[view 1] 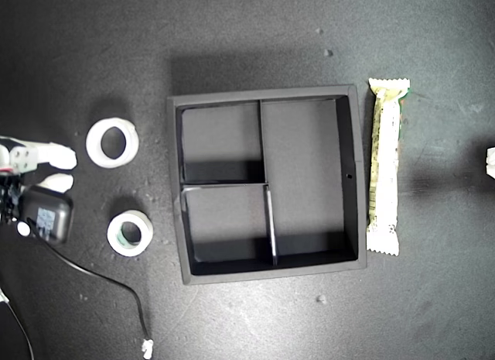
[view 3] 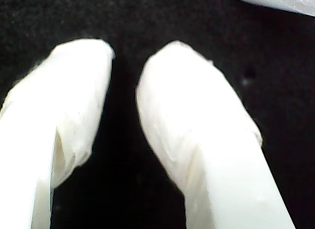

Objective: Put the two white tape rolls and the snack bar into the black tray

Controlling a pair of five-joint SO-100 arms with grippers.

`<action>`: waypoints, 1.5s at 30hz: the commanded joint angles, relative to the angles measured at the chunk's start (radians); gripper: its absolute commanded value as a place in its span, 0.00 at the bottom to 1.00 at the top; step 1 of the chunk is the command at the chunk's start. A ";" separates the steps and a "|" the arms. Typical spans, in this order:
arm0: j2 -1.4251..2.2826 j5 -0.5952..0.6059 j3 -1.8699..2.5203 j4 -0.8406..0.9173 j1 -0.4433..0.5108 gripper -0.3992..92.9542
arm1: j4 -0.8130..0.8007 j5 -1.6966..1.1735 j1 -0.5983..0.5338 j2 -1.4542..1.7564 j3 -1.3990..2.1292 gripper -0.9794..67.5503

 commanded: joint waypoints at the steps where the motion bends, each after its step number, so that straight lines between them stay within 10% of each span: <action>1: 0.049 0.120 0.058 0.038 0.021 0.05 | 0.002 0.002 0.051 0.008 0.012 0.08; 22: 0.049 0.015 0.058 0.038 -0.021 0.06 | -0.018 -0.005 0.087 0.008 0.012 0.07; 35: 0.048 -0.169 0.058 -0.267 0.043 0.01 | -0.541 -0.334 0.189 0.008 0.012 0.01; 45: 0.046 0.086 0.058 -0.635 0.064 0.05 | -0.630 -0.273 0.239 0.008 0.012 0.01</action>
